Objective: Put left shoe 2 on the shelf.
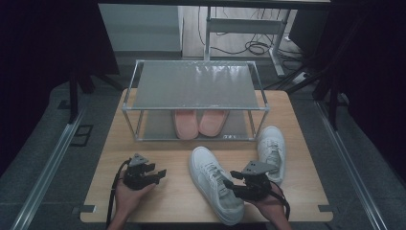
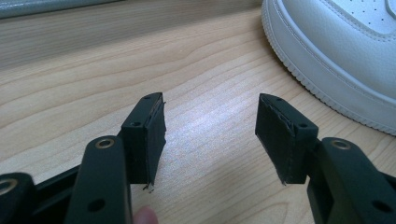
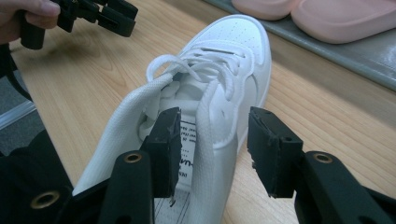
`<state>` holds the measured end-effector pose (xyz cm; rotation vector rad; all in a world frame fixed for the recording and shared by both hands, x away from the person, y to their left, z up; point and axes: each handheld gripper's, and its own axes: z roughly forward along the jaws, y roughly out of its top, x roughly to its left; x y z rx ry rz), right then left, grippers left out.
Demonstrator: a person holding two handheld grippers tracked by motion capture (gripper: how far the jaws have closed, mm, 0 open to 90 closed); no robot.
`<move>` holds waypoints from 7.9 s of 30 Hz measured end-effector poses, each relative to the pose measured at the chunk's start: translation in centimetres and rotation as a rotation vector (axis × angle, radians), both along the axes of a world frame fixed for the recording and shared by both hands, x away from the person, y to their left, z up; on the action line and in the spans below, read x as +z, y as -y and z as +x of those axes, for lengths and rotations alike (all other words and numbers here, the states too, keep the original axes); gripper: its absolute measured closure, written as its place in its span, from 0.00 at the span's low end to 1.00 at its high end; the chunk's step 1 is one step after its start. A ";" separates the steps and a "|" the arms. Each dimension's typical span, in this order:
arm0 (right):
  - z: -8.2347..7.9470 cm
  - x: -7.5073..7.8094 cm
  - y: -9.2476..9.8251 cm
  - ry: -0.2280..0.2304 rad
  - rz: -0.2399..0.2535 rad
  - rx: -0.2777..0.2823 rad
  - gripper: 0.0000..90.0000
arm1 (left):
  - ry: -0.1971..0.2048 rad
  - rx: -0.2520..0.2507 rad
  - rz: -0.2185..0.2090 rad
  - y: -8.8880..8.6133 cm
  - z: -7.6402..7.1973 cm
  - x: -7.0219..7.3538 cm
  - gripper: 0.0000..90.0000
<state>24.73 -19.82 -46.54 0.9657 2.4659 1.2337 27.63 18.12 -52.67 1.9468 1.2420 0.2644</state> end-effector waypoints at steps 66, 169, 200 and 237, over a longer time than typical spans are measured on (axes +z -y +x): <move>0.8 -1.6 0.0 -0.024 0.152 -0.107 0.90 | -0.004 0.002 0.003 -0.1 0.0 -0.1 0.48; 11.4 14.4 -2.0 0.136 0.563 -0.138 0.91 | -0.020 -0.005 -0.007 -0.4 0.3 -0.3 0.47; 18.9 17.0 -6.1 0.110 0.520 -0.244 0.90 | -0.012 -0.007 -0.027 -0.6 0.2 -0.1 0.48; 28.3 14.4 -11.4 0.019 0.425 -0.475 0.89 | -0.004 -0.010 -0.025 -1.4 0.2 -0.3 0.47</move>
